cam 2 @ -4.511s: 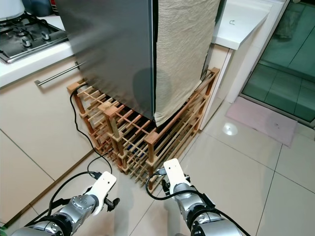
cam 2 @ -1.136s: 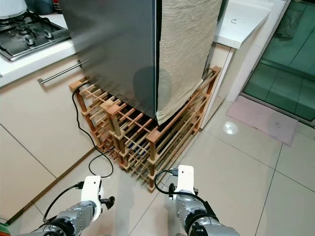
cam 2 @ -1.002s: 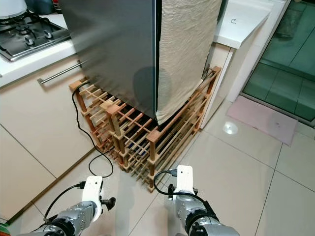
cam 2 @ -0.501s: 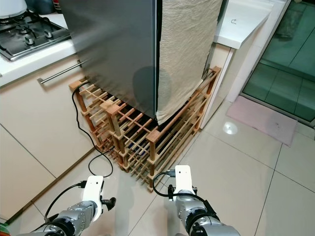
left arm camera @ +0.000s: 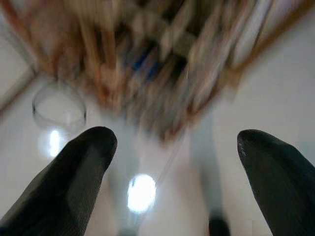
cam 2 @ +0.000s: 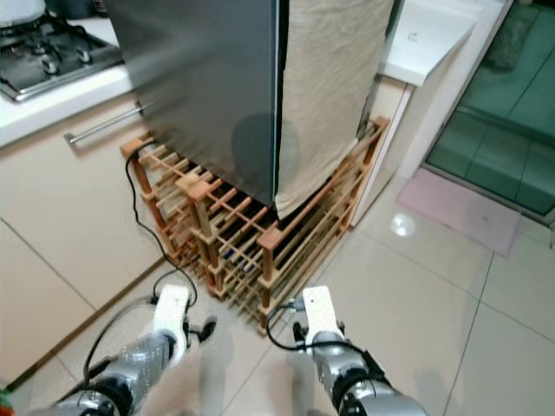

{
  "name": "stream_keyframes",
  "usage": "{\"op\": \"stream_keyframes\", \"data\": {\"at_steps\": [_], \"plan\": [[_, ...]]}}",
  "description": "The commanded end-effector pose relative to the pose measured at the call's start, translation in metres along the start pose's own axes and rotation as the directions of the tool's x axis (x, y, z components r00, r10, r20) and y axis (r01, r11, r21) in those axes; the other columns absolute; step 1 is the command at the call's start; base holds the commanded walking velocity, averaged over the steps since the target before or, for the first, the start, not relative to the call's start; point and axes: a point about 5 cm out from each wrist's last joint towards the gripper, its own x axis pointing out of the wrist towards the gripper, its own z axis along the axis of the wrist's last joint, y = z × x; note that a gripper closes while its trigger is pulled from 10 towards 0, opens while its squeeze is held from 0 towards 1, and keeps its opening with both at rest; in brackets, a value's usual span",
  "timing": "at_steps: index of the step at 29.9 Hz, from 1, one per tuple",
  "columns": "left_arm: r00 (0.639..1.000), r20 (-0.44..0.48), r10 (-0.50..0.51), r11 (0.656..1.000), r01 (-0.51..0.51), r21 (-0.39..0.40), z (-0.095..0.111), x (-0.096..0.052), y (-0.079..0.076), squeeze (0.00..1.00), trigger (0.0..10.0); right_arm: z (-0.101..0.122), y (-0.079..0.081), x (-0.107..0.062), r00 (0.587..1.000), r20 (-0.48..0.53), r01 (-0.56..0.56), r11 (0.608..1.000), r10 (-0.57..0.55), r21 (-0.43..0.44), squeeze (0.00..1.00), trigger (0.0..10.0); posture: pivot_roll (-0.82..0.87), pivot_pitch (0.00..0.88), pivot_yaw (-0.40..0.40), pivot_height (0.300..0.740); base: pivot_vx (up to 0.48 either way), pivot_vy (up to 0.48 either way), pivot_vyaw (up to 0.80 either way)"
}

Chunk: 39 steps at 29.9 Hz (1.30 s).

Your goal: Restocking fridge

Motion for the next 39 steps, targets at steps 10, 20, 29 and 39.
{"op": "stream_keyframes", "data": {"at_steps": [10,20,29,39], "plan": [[0.945,0.318,-0.076,0.996,0.054,0.077,0.083,0.004,-0.004,0.0,10.0,0.008,0.003,-0.002,0.991,0.122,0.061,0.998,-0.057,-0.03,0.22,10.0,-0.09,0.0,0.004,0.74,0.0,0.0,0.0],[0.837,0.521,-0.167,0.983,0.104,0.149,0.143,-0.012,-0.03,0.0,10.0,0.079,-0.076,-0.054,0.791,0.594,0.18,0.984,-0.148,0.005,0.2,10.0,-0.09,0.0,0.014,0.74,0.0,0.0,0.0],[0.766,0.603,-0.222,0.969,0.103,0.226,0.171,-0.042,-0.037,0.0,10.0,0.102,-0.071,-0.1,0.733,0.67,0.156,0.988,-0.12,0.006,0.2,10.0,-0.1,0.0,0.019,0.74,0.0,0.0,0.0],[0.795,0.594,-0.121,0.962,-0.055,0.269,0.109,-0.09,0.012,0.0,10.0,0.081,-0.073,-0.137,0.658,0.75,0.027,0.998,-0.061,0.058,0.2,10.0,-0.09,0.006,0.012,0.74,0.0,0.0,0.0]]}}
